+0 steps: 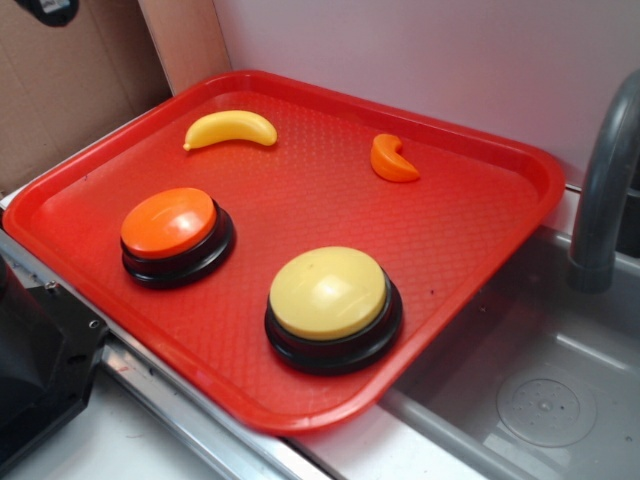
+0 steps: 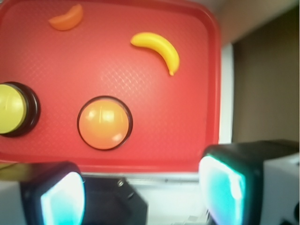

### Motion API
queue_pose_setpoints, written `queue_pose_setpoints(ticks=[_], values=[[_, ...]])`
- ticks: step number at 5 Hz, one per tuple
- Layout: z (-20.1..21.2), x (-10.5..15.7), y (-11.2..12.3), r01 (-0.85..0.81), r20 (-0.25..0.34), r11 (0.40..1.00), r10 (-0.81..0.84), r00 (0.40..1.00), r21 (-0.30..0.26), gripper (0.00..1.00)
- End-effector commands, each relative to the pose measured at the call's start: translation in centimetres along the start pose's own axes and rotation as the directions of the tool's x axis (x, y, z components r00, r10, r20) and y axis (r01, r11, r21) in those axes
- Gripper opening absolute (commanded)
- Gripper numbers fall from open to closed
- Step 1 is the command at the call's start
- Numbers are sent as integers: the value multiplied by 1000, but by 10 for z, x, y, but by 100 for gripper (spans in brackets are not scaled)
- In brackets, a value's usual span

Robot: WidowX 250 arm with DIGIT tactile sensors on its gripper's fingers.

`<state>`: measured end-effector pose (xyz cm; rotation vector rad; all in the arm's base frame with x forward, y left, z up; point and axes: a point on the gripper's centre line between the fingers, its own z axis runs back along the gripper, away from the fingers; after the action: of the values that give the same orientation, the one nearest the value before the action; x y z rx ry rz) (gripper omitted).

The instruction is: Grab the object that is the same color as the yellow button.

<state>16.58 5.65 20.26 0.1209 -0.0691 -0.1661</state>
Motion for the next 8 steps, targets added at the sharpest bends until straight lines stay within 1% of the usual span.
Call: queue_pose_setpoints(ticks=[1,2,3,4,5,6,7,8], values=[[-79,63,44,318,6,941,-321,947,118,100],[-106,86,41,426,9,895,-431,902,136,100],[-127,104,41,474,25,864,-485,874,173,100],[-153,123,55,492,19,850,-504,864,191,100],[-170,131,65,502,33,851,-512,858,152,100],[-187,130,62,519,44,854,-521,853,45,100],[-190,120,60,519,48,854,-518,854,-22,57],[-192,114,62,491,40,871,-490,871,-23,0]])
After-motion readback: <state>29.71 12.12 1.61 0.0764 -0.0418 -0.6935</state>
